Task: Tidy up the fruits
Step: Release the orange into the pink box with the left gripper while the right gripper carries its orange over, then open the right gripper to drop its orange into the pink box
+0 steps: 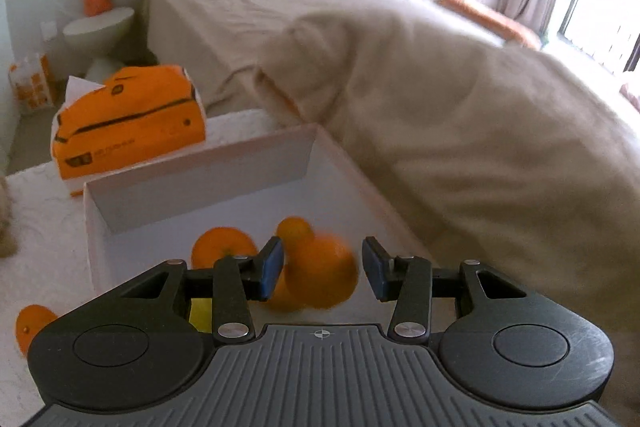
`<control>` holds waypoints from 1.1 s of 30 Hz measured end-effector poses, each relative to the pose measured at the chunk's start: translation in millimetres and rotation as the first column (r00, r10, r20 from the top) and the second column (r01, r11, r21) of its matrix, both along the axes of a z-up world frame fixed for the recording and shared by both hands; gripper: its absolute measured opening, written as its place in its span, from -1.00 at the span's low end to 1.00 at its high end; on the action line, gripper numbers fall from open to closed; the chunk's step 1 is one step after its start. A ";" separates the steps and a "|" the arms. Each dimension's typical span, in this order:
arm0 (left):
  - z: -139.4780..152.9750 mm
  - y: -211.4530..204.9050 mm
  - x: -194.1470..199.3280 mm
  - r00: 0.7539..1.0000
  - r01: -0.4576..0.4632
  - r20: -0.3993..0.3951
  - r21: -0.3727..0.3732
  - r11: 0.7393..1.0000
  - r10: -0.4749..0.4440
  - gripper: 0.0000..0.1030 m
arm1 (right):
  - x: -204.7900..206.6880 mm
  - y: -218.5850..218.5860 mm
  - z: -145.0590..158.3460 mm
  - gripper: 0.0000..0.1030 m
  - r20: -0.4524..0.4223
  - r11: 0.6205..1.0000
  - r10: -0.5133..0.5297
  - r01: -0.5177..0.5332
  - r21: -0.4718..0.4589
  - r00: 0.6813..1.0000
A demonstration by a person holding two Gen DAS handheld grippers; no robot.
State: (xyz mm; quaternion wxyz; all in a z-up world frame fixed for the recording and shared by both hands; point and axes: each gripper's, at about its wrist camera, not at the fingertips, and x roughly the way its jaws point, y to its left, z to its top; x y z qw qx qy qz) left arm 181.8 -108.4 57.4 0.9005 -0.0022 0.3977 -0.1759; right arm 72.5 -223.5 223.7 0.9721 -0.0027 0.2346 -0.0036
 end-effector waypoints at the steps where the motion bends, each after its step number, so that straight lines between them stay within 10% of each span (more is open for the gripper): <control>1: -1.5 -1.7 -2.1 1.000 0.002 0.011 0.024 1.000 -0.002 -0.06 | 2.5 -1.5 -3.8 -0.14 -0.009 1.000 -0.001 0.001 -0.002 1.000; 18: 19.2 47.7 -39.5 0.988 -0.050 0.147 0.040 0.998 0.043 -0.05 | 34.8 16.4 -59.5 -0.13 -0.176 0.999 0.034 -0.033 0.007 0.984; 33: -7.0 224.6 -101.0 0.898 -0.373 0.189 -0.154 0.915 0.397 -0.06 | 73.3 33.4 -147.7 -0.11 -0.487 0.996 0.071 -0.033 0.085 0.871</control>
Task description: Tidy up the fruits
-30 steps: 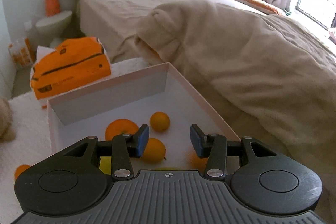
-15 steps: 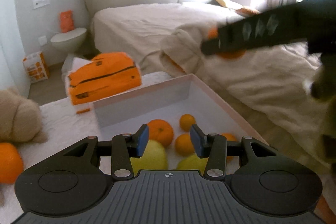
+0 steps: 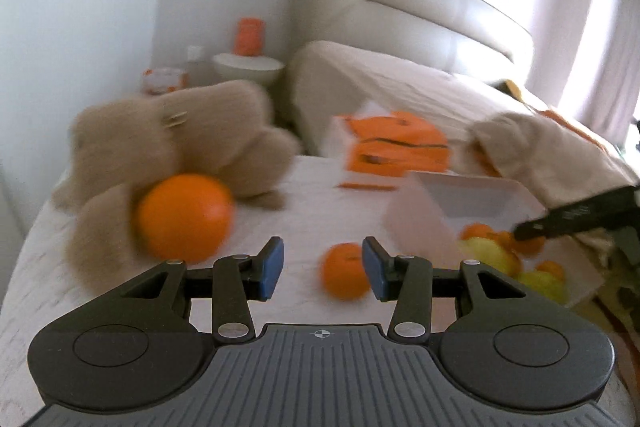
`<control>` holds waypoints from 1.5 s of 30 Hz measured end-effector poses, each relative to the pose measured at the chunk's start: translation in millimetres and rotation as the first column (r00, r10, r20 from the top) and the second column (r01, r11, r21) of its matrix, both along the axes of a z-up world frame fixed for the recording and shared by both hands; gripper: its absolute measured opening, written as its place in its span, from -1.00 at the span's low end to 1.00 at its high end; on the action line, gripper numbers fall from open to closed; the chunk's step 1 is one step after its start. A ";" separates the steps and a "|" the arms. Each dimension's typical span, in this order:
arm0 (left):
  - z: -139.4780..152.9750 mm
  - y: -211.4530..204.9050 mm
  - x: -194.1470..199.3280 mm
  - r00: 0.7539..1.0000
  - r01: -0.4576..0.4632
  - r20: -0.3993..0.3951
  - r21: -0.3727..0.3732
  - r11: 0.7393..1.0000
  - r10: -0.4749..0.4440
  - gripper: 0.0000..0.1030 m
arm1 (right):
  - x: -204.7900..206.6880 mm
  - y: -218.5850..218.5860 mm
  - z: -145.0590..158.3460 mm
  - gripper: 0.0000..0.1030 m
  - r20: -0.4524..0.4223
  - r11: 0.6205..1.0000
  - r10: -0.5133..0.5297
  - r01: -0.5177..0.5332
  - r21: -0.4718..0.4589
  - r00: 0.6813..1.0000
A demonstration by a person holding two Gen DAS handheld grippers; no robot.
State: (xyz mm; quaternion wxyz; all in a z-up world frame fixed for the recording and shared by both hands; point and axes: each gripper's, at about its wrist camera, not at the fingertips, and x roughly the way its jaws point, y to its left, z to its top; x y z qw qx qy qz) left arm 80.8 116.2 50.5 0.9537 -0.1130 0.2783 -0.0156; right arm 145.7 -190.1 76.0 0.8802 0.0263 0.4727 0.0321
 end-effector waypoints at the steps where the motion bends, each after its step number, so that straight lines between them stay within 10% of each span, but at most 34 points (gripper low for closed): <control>1: -4.6 10.4 -2.9 0.999 -0.035 0.007 -0.019 0.999 0.035 -0.06 | -0.9 0.0 0.6 -0.06 0.005 1.000 0.000 0.000 0.002 1.000; 11: -31.9 71.2 -36.4 0.954 -0.262 0.121 -0.106 0.959 0.274 -0.08 | -19.2 70.6 39.6 0.10 0.148 0.984 0.169 -0.158 -0.081 0.974; 21: -42.1 90.2 -53.1 0.930 -0.283 0.177 -0.209 0.936 0.321 -0.08 | -11.4 173.2 9.4 0.26 0.078 0.939 0.337 -0.330 -0.096 0.938; 29: -33.0 99.3 -75.0 0.862 -0.439 0.209 -0.152 0.886 0.462 -0.08 | 6.9 232.1 2.9 0.39 0.142 0.915 0.382 -0.396 0.080 0.913; 34: -36.2 101.1 -72.7 0.885 -0.405 0.171 -0.175 0.897 0.433 -0.08 | 14.4 290.8 -7.0 0.38 0.157 0.915 0.401 -0.386 -0.113 0.903; 45: -39.1 99.1 -71.1 0.896 -0.388 0.159 -0.178 0.904 0.416 -0.08 | -15.2 259.4 -17.2 0.51 0.056 0.894 0.440 -0.430 -0.128 0.896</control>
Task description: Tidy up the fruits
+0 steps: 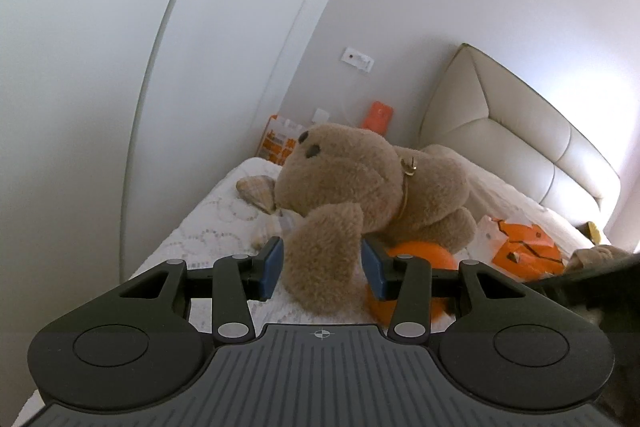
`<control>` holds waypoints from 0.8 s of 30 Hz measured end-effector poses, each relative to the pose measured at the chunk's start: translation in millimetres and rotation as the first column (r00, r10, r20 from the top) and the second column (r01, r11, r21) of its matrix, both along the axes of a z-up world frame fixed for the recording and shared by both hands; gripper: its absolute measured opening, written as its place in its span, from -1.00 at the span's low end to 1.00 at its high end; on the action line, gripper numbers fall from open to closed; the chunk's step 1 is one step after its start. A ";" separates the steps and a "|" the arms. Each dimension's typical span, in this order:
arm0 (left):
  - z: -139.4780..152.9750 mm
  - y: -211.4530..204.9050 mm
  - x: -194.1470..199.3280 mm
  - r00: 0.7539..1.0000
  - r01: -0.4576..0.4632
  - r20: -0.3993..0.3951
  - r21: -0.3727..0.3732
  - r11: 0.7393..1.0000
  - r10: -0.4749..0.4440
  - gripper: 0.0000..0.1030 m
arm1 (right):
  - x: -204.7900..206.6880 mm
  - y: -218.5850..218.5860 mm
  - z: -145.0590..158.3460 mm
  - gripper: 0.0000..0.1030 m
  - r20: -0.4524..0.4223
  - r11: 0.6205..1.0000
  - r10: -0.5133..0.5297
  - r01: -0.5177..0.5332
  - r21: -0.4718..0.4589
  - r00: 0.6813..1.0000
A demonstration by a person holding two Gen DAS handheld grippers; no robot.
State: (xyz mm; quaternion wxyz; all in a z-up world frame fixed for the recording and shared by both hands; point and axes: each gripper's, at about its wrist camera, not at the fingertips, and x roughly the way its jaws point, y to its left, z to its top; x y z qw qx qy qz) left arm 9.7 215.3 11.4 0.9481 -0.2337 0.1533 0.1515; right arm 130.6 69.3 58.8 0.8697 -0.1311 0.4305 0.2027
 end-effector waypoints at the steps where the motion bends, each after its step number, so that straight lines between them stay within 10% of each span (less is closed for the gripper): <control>1: 0.7 1.0 0.3 1.000 0.000 -0.001 -0.002 1.000 0.000 -0.08 | -9.7 -3.0 -0.8 0.51 0.024 0.999 0.022 -0.021 -0.033 0.999; 10: -4.3 8.7 1.3 0.999 -0.049 -0.018 -0.018 0.999 0.049 -0.08 | -59.2 5.6 -10.9 0.51 0.172 0.956 0.270 -0.242 -0.167 0.947; 24: -4.1 13.3 -1.5 0.998 -0.059 -0.011 -0.039 0.998 0.058 -0.07 | -53.2 48.7 -50.3 0.55 0.239 0.896 0.375 -0.285 -0.341 0.896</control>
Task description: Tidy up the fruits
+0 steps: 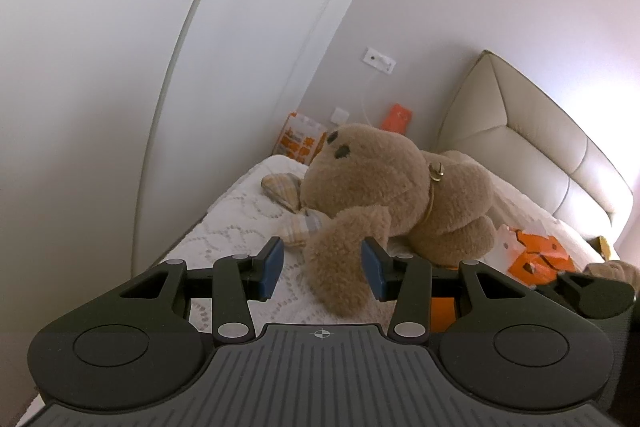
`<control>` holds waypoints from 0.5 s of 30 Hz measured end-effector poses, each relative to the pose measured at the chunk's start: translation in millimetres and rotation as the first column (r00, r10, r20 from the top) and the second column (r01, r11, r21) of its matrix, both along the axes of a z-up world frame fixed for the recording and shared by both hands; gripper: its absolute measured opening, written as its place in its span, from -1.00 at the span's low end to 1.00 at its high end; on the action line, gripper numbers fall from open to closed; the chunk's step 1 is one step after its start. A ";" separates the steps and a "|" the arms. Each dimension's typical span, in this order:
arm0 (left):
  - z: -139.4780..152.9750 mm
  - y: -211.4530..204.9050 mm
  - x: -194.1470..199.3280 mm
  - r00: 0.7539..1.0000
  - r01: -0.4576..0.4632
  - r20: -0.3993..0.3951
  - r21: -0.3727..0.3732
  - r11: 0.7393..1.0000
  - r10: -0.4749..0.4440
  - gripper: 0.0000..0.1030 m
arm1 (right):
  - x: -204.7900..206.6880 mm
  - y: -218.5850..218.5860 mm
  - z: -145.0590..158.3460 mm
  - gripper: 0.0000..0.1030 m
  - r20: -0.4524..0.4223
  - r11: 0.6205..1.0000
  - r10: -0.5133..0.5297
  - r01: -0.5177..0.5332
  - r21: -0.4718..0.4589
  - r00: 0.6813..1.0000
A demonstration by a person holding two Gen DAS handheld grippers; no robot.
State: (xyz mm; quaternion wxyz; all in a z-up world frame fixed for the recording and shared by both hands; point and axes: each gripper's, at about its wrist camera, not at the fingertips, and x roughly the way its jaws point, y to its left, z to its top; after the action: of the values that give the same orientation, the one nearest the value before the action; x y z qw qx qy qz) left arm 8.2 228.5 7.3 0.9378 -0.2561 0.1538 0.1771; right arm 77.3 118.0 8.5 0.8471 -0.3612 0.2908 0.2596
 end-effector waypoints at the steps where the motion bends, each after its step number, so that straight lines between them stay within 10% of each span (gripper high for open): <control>1: 0.0 0.3 -0.3 1.000 -0.002 0.001 -0.002 1.000 0.002 -0.07 | 0.4 -2.4 2.2 0.55 -0.015 1.000 -0.015 0.016 0.021 1.000; 5: 0.3 2.2 -3.0 1.000 -0.014 0.012 -0.011 1.000 0.014 -0.08 | 4.5 -20.4 20.0 0.53 -0.173 0.978 -0.043 0.077 0.195 0.984; 11: 0.5 5.6 -6.1 0.999 -0.013 0.033 -0.033 0.999 0.014 -0.08 | -2.8 -66.3 19.0 0.54 -0.442 0.838 0.007 0.236 0.492 0.897; 15: 4.2 -0.7 -6.9 0.999 0.011 0.039 0.000 1.000 -0.011 -0.08 | -17.4 -80.3 13.6 0.56 -0.409 0.817 -0.014 0.247 0.521 0.912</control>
State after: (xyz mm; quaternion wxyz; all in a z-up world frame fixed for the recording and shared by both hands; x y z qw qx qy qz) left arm 1.3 227.9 11.6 0.9416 -0.2585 0.1371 0.1669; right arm 59.9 37.8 22.1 0.8571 -0.0160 0.3871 0.3397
